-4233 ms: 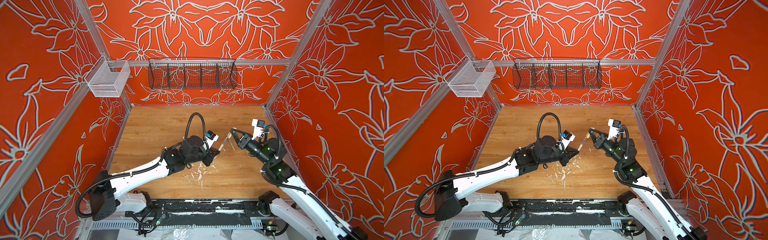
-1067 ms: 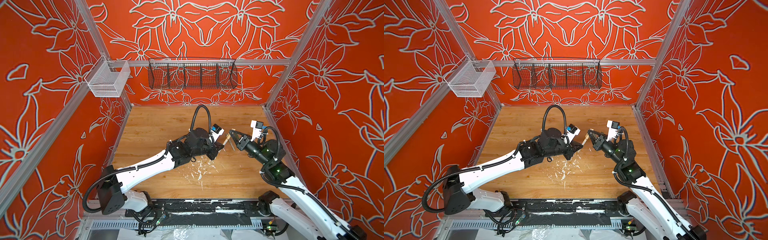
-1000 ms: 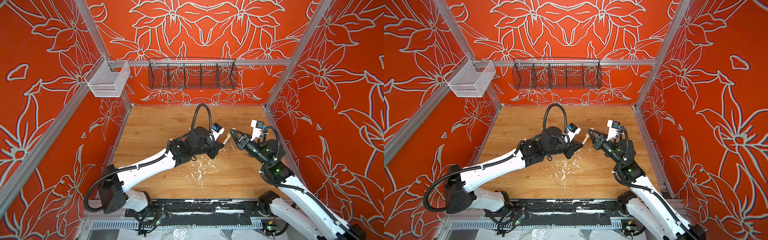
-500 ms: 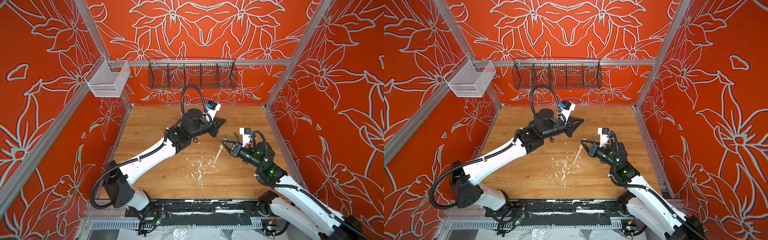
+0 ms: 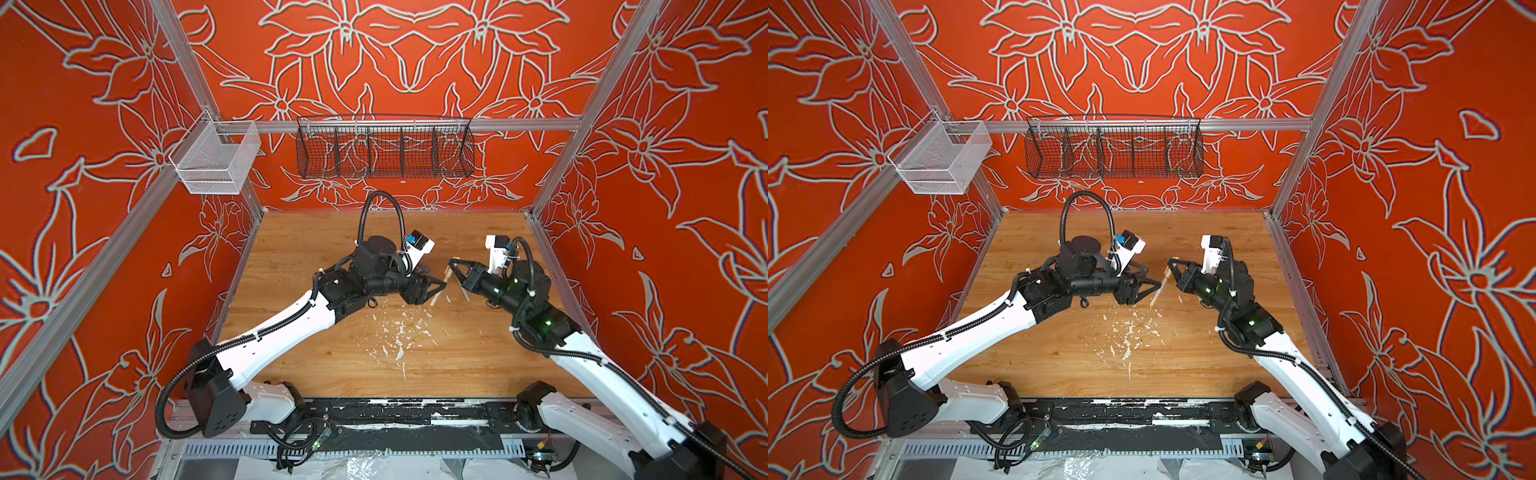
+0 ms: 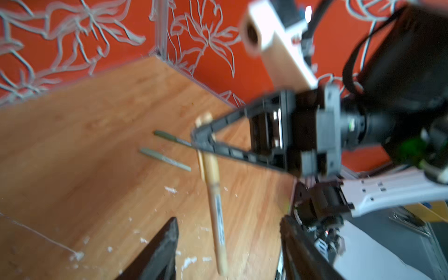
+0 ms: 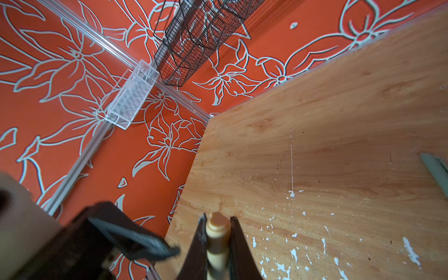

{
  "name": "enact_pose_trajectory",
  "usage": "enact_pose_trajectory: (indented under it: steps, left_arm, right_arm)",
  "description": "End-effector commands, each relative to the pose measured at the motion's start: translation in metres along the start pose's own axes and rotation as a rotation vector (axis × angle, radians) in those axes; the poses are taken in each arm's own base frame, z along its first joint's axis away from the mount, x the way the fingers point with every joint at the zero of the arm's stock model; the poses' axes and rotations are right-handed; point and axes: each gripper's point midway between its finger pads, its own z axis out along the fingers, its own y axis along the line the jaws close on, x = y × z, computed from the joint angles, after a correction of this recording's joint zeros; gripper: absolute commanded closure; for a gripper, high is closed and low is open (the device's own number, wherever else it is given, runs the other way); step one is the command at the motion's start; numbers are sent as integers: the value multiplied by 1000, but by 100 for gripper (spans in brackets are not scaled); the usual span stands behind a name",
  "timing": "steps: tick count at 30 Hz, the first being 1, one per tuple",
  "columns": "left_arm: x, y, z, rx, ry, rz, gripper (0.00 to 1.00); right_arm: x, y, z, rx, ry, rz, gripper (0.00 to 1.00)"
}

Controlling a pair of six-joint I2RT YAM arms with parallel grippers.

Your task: Insert the pens into the pen caps

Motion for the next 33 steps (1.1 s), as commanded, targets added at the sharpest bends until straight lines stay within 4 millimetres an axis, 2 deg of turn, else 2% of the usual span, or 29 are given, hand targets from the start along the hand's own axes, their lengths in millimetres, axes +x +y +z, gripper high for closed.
enact_pose_trajectory:
  steps: [1,6,8,11,14,19,33]
  left_arm:
    - [37,-1,-2,27,100,-66,31]
    - [48,2,1,26,109,-78,31]
    - [50,9,5,-8,116,-84,31]
    - [49,14,7,-30,119,-72,30]
    - [42,10,11,-7,113,-65,31]
    - [39,4,18,44,120,-78,38]
    - [35,6,29,57,103,-125,71]
  right_arm:
    - [-2,12,2,-16,51,-38,100]
    - [1,18,6,-32,90,-41,100]
    - [2,18,6,-33,98,-45,100]
    - [6,17,6,-31,116,-48,100]
    - [10,16,6,-43,130,-48,100]
    - [11,16,4,-55,112,-52,100]
    - [11,19,3,-99,86,-47,100]
